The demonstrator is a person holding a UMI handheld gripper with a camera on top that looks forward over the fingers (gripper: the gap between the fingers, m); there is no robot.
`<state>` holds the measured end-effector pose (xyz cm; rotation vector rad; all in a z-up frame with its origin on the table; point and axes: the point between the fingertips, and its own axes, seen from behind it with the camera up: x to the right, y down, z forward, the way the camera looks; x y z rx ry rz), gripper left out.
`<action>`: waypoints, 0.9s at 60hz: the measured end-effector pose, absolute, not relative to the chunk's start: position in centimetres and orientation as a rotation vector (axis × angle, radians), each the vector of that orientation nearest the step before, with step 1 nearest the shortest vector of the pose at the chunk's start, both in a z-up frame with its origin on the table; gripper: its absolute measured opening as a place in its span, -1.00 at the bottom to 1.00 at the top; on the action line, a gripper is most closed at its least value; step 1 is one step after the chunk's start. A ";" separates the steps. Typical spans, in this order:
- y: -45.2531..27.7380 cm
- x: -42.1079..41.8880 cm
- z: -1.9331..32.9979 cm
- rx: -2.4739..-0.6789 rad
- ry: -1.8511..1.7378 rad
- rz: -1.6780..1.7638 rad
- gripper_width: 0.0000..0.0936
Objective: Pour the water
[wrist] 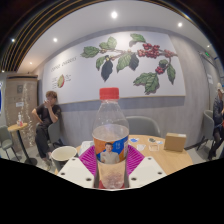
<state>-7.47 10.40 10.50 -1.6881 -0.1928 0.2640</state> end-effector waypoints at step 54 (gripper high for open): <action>-4.5 -7.1 9.1 -1.790 -0.243 0.283 0.82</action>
